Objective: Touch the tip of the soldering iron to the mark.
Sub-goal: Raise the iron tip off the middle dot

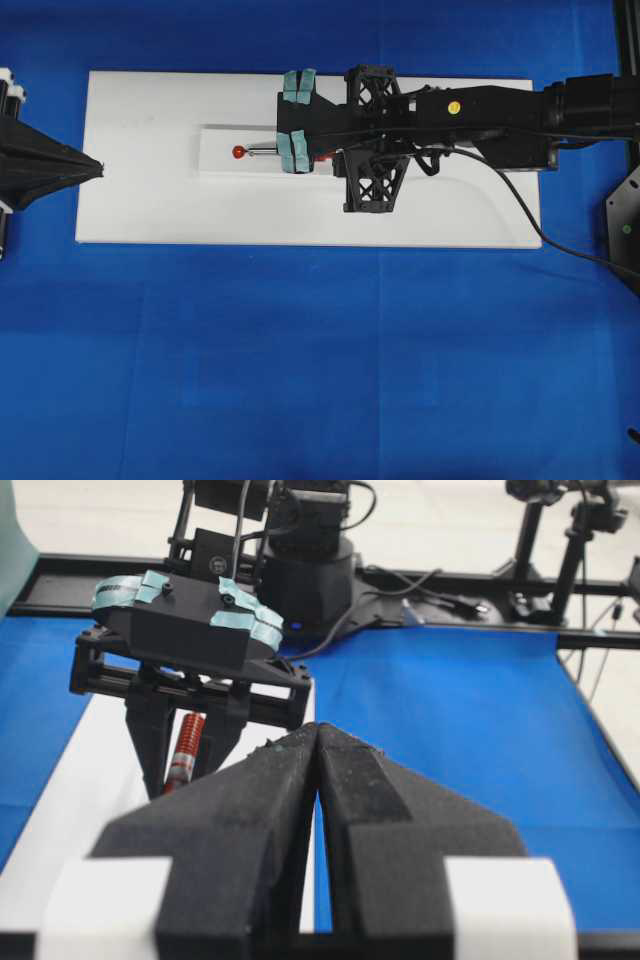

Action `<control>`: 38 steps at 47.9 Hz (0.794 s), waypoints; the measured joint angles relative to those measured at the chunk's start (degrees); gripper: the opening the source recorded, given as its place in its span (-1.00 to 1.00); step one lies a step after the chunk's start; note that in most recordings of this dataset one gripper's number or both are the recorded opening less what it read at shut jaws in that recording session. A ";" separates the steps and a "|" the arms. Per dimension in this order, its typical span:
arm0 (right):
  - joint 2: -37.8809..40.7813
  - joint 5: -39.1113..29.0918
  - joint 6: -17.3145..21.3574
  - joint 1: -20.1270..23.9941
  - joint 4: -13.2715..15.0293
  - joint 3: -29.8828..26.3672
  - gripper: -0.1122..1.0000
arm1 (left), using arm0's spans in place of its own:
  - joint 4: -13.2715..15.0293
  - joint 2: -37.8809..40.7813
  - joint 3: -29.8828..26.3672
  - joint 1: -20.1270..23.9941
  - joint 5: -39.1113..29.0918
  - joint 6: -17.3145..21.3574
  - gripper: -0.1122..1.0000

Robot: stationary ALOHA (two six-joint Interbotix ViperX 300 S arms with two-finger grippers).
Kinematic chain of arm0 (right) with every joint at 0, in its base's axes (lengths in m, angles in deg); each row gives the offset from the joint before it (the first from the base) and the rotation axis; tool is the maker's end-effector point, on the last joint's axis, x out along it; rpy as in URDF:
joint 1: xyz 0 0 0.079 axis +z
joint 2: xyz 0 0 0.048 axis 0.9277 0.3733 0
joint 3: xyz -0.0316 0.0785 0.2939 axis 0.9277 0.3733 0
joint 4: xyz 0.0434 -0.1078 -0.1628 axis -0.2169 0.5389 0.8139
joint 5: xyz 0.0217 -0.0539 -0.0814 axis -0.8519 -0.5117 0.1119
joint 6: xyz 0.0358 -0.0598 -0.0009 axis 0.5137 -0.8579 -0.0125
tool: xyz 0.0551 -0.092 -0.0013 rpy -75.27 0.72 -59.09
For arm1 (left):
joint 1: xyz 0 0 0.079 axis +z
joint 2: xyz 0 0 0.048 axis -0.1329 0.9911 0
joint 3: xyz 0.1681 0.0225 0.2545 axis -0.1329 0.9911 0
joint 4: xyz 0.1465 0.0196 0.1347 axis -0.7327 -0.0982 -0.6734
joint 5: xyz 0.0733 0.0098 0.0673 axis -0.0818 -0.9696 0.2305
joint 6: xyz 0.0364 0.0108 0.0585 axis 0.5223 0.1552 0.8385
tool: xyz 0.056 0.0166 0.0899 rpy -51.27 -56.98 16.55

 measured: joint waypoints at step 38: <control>-9.67 -6.06 -0.18 0.00 0.97 -1.49 -0.68 | -0.09 -0.09 -0.09 0.00 0.00 0.00 -0.80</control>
